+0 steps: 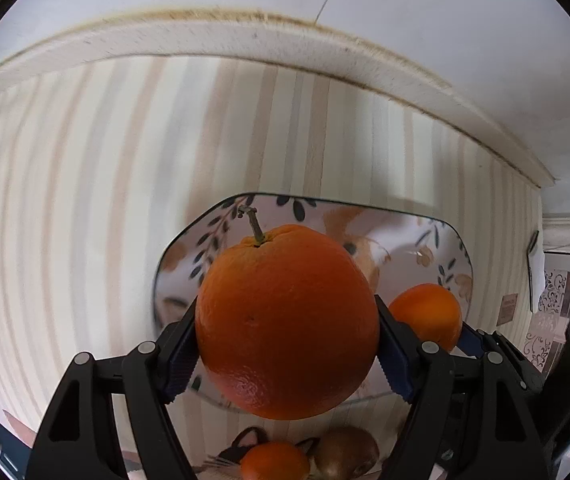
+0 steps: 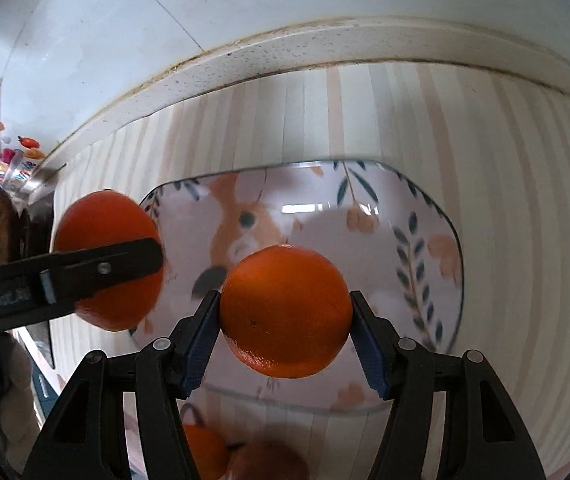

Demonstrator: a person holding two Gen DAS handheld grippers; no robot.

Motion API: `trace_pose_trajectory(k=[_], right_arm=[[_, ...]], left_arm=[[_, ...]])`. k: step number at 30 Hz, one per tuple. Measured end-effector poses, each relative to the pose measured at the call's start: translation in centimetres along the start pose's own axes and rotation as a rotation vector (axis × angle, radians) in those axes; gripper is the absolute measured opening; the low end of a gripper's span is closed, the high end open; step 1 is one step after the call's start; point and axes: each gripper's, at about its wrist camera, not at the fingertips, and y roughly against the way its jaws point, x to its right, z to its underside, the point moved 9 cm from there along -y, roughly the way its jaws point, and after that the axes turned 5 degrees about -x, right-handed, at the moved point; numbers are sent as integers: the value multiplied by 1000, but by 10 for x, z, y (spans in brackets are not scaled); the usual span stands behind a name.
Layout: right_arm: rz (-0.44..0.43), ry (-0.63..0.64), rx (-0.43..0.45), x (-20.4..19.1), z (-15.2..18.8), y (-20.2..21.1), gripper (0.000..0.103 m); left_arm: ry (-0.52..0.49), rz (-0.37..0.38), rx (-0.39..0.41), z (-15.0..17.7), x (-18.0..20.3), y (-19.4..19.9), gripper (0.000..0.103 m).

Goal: Organize fruits
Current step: 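Carry both oranges onto the floral plate and open both tools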

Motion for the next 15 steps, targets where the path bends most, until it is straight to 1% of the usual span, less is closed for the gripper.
trace_pose_trajectory(k=[4, 9, 12, 15], right_arm=[[7, 27, -18, -2, -15, -11, 65], [12, 47, -57, 1, -28, -24, 65], [6, 47, -62, 4, -30, -26, 66], [-9, 33, -61, 2, -29, -23, 67]], left_arm=[[0, 14, -46, -6, 5, -13, 75], [-15, -14, -80, -12, 6, -22, 75], [-9, -28, -93, -13, 4, -27, 75], [20, -19, -106, -15, 3, -30, 76]])
